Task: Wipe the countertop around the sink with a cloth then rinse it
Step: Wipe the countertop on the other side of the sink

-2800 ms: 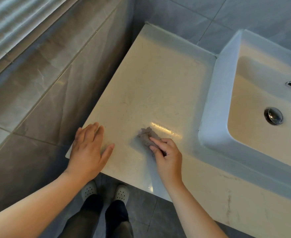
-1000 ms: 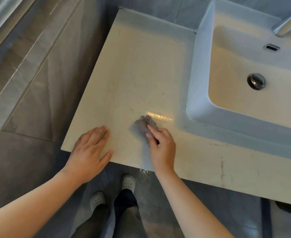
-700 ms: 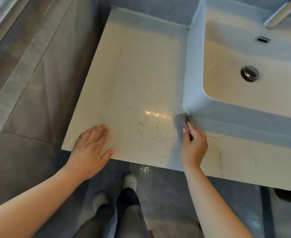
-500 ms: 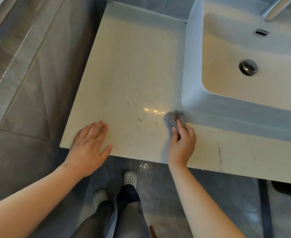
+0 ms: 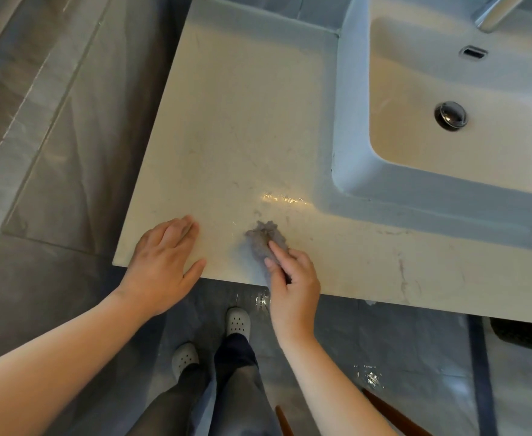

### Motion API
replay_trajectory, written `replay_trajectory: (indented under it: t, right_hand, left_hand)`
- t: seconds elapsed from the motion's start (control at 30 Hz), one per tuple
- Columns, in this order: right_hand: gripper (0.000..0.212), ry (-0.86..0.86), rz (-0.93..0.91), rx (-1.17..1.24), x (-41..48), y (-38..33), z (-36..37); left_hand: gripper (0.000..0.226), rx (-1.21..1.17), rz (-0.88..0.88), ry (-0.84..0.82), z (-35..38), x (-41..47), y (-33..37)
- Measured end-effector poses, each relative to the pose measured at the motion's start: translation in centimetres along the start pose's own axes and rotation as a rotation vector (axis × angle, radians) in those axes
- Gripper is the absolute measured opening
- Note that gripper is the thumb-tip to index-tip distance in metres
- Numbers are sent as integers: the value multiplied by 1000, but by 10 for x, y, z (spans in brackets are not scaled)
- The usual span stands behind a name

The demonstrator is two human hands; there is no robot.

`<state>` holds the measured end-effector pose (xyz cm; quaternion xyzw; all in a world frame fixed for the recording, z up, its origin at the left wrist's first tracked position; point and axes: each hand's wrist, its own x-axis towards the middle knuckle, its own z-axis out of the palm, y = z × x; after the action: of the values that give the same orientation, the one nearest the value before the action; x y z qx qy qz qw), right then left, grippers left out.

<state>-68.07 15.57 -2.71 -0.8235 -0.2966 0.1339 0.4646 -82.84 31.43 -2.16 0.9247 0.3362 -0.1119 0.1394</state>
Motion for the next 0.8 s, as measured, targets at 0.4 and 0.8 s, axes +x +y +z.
replay_trajectory:
  t: [0.4,0.8]
  right_hand:
    - [31,249,101,-226,127,45,-15]
    - [30,-104,-146,-145,39,-14,63]
  left_hand:
    - [76,-26,-6,-1,0,-1,0]
    - [70,-241,-49,146,0,-34,-29]
